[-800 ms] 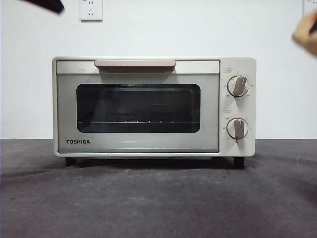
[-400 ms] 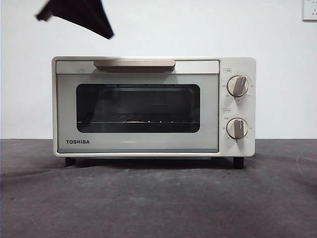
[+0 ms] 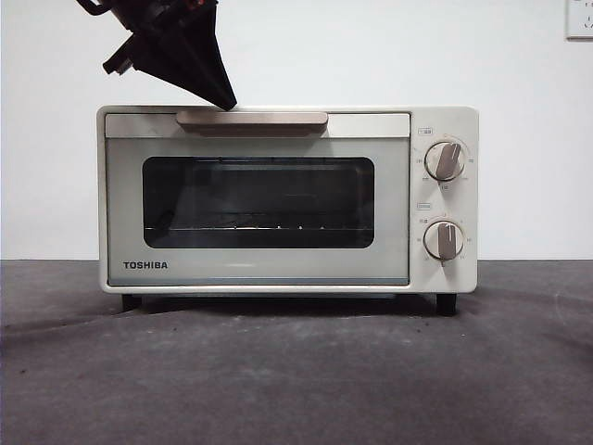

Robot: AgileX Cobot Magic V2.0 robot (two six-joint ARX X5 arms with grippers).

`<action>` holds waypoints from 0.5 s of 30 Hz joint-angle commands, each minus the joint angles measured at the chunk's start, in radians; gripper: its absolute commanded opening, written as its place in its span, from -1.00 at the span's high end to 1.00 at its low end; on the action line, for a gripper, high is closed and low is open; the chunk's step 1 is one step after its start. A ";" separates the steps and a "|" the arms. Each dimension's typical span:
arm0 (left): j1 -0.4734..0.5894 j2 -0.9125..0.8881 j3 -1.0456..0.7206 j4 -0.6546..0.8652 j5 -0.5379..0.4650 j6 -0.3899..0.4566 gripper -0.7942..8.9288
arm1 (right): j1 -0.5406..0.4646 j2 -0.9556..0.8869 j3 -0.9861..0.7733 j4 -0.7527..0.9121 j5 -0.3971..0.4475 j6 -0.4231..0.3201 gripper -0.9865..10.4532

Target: The left arm flap open the oven, the right arm pick bread and place it into oven, the left arm flap close the oven

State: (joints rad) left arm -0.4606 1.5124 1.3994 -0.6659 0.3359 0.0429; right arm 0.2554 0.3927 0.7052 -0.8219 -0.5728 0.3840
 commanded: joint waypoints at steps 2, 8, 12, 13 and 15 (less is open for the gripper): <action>-0.006 0.028 0.025 0.006 -0.004 0.025 0.82 | 0.005 0.002 0.016 0.014 -0.005 0.021 0.55; -0.006 0.053 0.025 -0.002 -0.004 0.024 0.82 | 0.005 0.002 0.016 0.013 -0.006 0.029 0.55; -0.006 0.070 0.025 -0.024 -0.004 0.024 0.82 | 0.005 0.002 0.016 0.013 -0.008 0.035 0.55; -0.006 0.070 0.025 -0.031 -0.004 0.025 0.82 | 0.005 0.002 0.016 0.013 -0.008 0.035 0.55; -0.009 0.070 0.025 -0.045 -0.003 0.027 0.82 | 0.005 0.002 0.016 0.014 -0.007 0.035 0.55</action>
State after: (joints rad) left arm -0.4625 1.5467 1.4185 -0.6796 0.3420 0.0555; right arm 0.2554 0.3927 0.7052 -0.8219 -0.5758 0.4061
